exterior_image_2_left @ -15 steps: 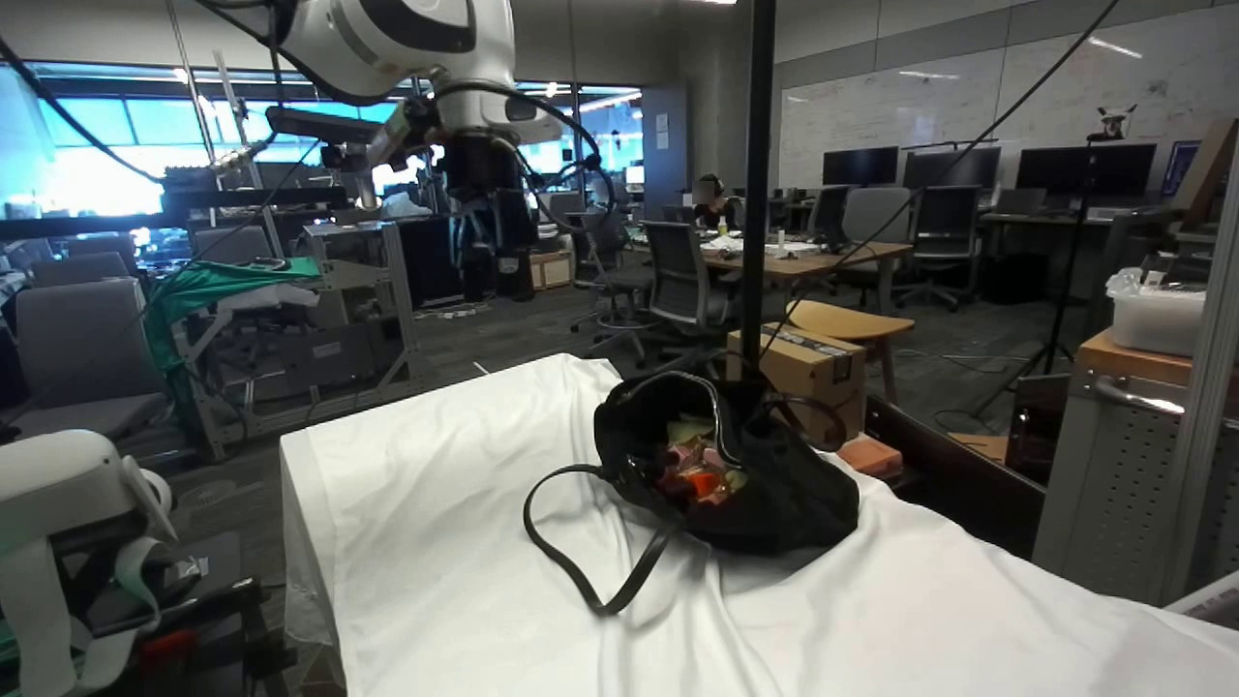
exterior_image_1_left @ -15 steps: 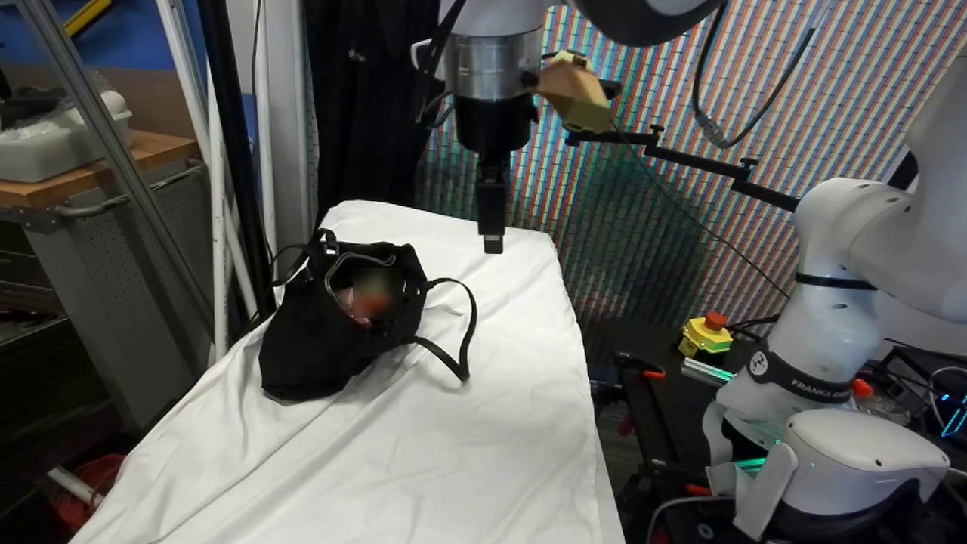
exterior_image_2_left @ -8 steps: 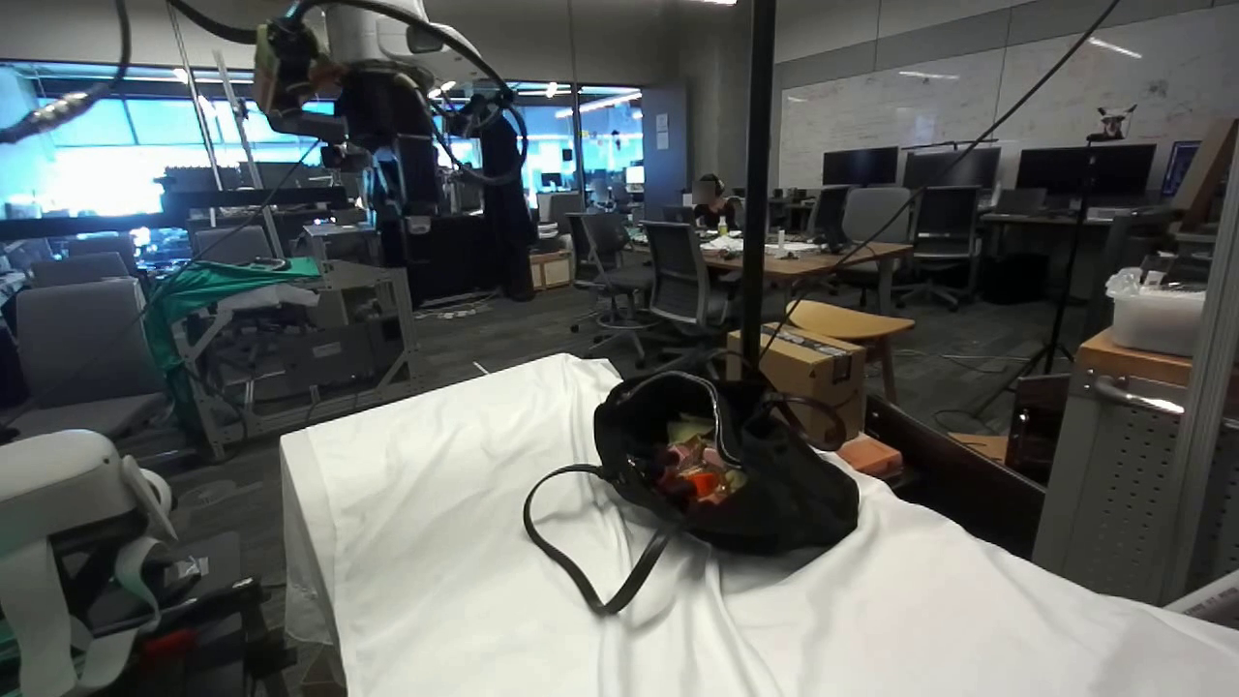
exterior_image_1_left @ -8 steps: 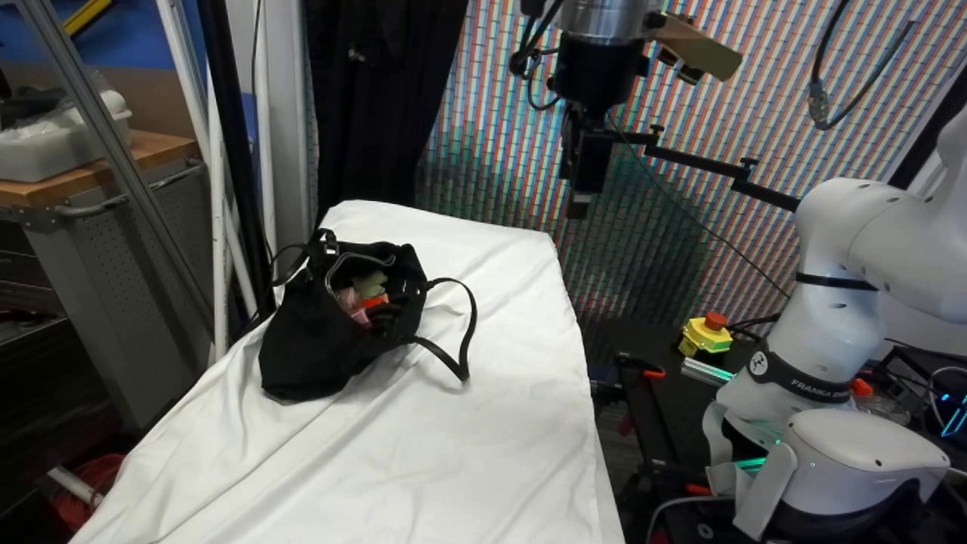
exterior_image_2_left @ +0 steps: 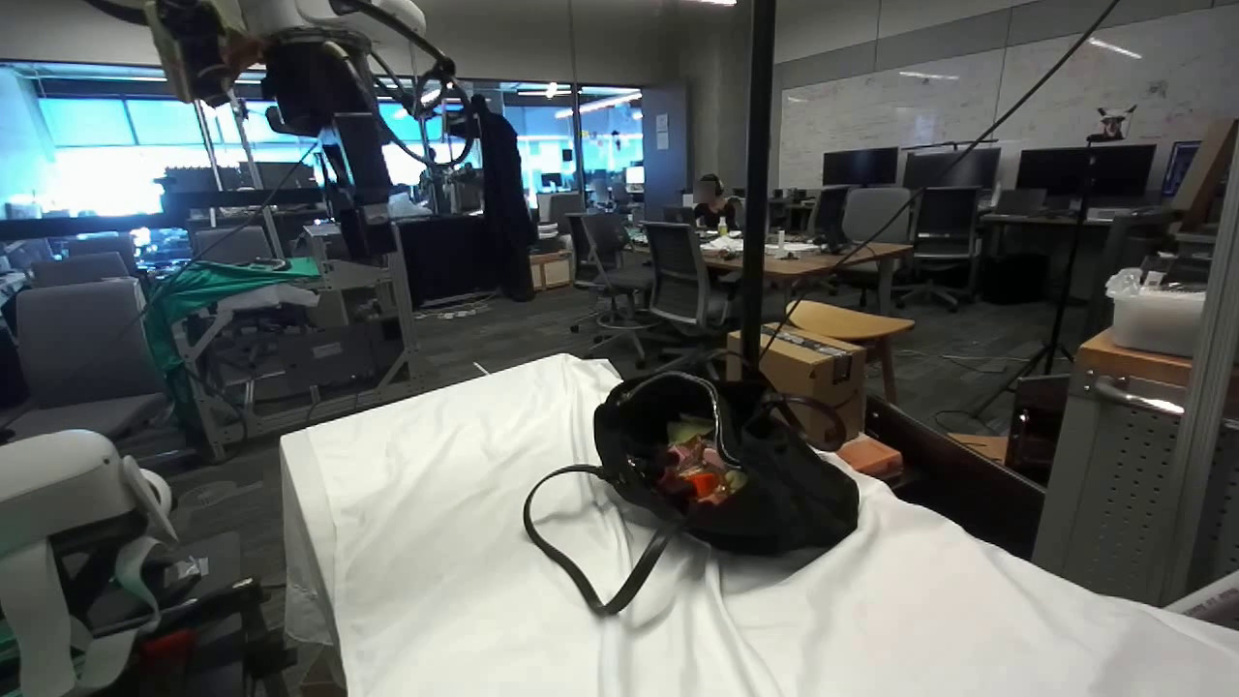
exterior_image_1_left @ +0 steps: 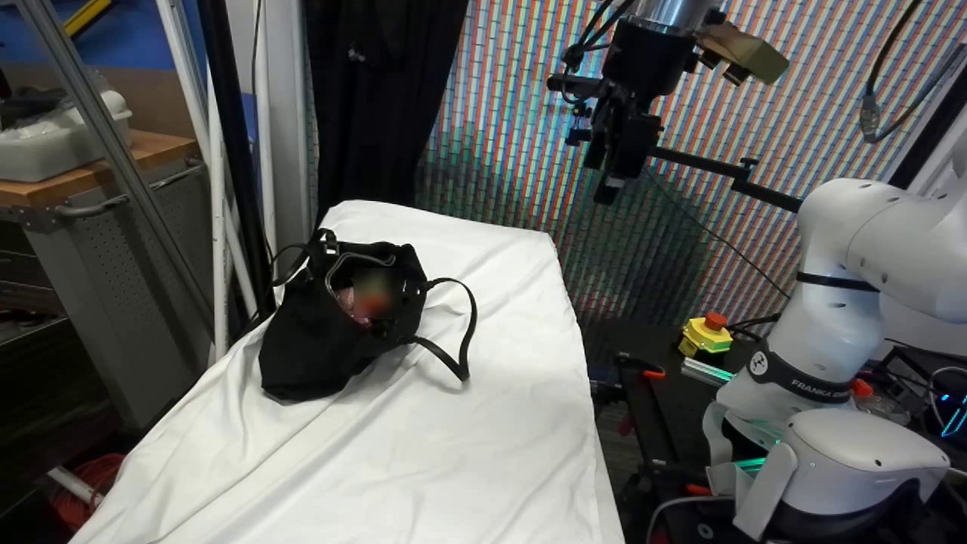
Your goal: Pick up all the nail polish on the table and put them in the bag
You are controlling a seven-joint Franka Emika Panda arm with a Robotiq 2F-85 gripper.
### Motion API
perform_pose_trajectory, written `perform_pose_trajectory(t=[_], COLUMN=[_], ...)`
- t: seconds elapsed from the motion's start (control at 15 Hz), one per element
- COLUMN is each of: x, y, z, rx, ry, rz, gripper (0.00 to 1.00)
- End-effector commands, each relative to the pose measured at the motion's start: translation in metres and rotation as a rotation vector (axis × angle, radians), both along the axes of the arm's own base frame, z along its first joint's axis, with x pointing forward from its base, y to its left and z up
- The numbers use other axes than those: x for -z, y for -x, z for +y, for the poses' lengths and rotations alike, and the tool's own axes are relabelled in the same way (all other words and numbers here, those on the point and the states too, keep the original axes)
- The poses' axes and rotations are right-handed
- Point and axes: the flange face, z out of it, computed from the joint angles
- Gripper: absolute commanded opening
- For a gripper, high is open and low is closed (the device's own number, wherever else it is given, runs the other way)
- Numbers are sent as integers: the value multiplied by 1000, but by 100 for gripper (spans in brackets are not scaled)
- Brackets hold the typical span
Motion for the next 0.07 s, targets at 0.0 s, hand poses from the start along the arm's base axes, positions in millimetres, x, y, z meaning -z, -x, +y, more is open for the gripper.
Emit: perform_pose_trajectory(t=[0.0], x=[1], y=[3], z=[-3], rx=[-4], ry=[-4], rz=[-14], gripper=[100])
